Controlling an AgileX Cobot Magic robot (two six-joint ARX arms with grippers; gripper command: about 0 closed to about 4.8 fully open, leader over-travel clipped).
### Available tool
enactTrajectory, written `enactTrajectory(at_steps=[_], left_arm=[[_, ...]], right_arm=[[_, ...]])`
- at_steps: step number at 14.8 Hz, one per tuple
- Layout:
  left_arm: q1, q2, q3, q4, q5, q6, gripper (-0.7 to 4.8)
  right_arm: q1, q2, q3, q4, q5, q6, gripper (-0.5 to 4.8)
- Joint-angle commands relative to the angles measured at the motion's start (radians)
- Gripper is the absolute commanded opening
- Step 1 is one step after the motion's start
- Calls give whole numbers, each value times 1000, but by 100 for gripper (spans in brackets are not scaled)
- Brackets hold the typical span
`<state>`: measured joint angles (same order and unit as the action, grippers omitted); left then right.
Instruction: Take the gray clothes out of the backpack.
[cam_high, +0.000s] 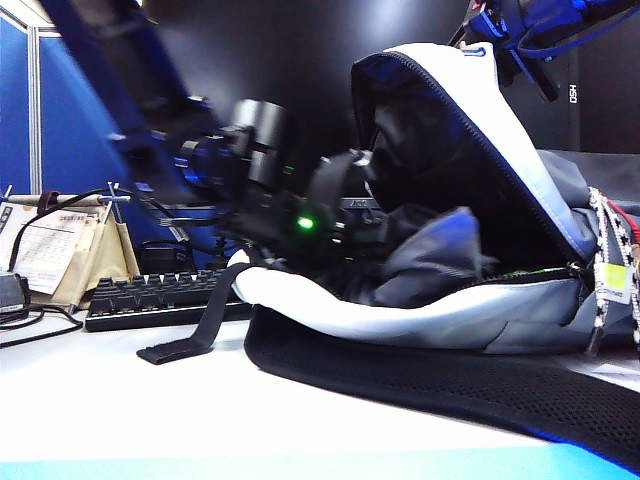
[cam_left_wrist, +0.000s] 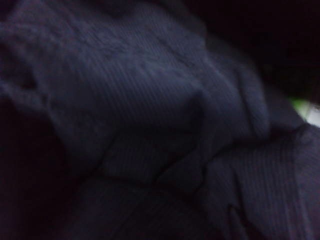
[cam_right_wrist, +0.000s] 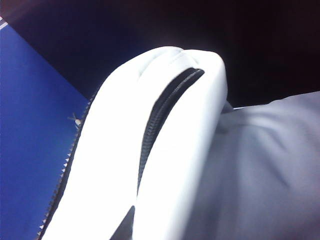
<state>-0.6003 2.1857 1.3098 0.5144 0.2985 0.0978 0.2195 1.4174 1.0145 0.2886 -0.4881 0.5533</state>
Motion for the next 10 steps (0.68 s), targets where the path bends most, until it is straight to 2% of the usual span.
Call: enactTrajectory(at_steps=[1,3,6,7,8,10], left_arm=[[-14,52,45,-255,11,5,-5],[-5,28,48,-346,-40,2,-5],[40,-114,47,-446,-84,8,-4],[61,-184,47,-475,-116,29,-4],[88,-309,47,-529,-188,95,-5],[133,-484,47,-621,-201,108,-5]], right_arm=[[1,-15,13,75,-14,5,-7],[0,-15,13,77,-16,4,-7],[-1,-15,13,85,-2,2,-7],[-2,-15,13,85,3,-9,-7],[-5,-15,13,84,27,-11,-7],[-14,-15,13,88,55,-11,-7]])
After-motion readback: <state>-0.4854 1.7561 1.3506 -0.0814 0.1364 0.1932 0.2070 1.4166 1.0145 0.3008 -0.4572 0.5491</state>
